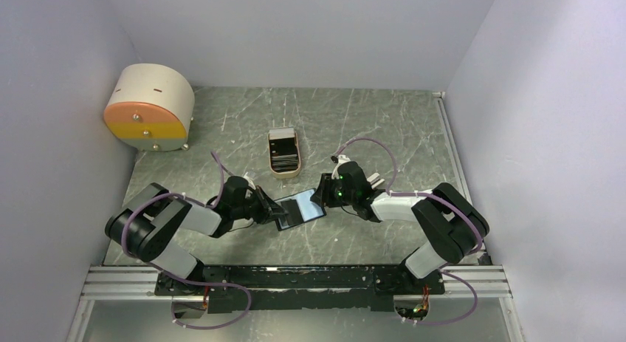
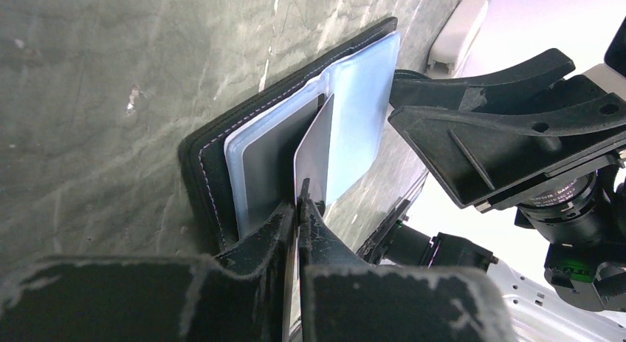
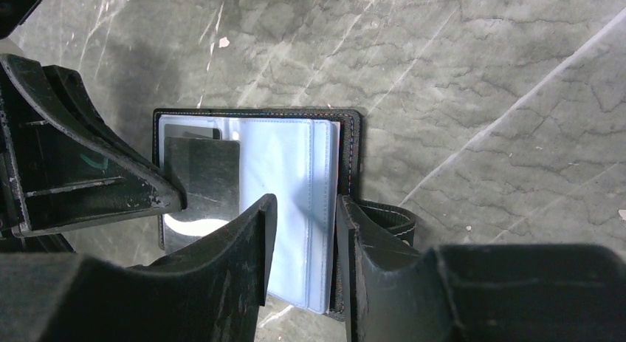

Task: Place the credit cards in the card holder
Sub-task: Insert the credit card into the card holder.

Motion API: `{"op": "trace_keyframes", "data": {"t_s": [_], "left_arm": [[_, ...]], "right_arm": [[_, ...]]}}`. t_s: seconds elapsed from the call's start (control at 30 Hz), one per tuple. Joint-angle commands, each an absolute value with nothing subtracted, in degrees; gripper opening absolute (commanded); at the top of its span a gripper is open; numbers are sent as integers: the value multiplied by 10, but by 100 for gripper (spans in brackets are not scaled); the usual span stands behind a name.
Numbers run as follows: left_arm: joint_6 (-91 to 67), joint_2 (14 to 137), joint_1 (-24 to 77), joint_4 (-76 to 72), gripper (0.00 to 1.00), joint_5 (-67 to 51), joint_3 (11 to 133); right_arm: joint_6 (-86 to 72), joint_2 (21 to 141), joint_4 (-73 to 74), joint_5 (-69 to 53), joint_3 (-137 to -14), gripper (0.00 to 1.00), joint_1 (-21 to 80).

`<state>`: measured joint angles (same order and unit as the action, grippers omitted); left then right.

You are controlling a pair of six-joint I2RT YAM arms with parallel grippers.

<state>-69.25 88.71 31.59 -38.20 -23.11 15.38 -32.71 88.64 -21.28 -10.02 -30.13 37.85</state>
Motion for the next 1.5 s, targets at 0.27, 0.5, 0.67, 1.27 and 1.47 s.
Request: {"op": "trace_keyframes", "data": {"t_s": [0.27, 0.5, 0.67, 1.27, 1.47], "left_arm": [[-664, 913, 312, -415, 9, -226, 171], [-663, 928, 313, -444, 9, -239, 169], [-651, 929, 313, -429, 9, -231, 177], [-667, 919, 330, -356, 9, -193, 190], [-664, 913, 330, -338, 9, -173, 194]], "right_arm": [[-319, 884, -175, -95, -290, 40, 379], [-320, 893, -178, -97, -292, 40, 379], [-323, 894, -181, -98, -291, 40, 379], [-323, 885, -178, -95, -289, 41, 379], [-323, 888, -181, -96, -290, 41, 379]]}}
